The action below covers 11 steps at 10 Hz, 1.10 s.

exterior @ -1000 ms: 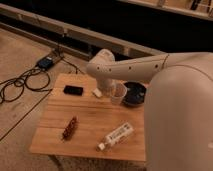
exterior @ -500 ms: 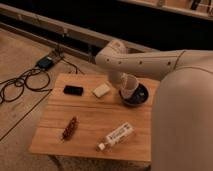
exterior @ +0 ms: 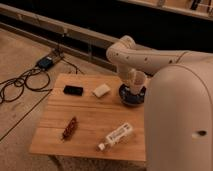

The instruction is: Place the ceramic cup in the ceramic bowl

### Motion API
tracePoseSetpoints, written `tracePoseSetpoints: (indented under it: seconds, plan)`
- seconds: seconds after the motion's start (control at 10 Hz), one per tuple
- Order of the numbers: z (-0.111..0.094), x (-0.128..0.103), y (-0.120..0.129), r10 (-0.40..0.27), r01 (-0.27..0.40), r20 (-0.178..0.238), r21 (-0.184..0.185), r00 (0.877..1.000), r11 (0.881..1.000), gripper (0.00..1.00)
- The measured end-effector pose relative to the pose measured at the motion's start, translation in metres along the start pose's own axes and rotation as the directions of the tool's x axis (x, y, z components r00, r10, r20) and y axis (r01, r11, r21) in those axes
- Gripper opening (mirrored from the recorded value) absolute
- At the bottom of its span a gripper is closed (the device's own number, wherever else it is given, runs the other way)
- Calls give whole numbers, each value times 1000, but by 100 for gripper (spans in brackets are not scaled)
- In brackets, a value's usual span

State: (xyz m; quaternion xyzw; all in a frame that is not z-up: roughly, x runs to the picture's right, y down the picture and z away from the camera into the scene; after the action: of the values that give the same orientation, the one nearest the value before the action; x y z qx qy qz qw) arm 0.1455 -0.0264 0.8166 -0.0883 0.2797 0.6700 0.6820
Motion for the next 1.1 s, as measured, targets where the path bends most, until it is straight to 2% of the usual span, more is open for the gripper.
tracePoseSetpoints:
  seconds: [0.4, 0.8, 0.9, 1.1]
  plan:
    - [46, -25, -7, 13, -14, -38, -30, 999, 999, 0]
    - [95, -35, 4, 1, -8, -103, -68, 995, 998, 0]
    - [105, -36, 7, -5, -4, -116, -74, 993, 997, 3]
    - [119, -39, 13, -12, 1, -136, -83, 991, 997, 21]
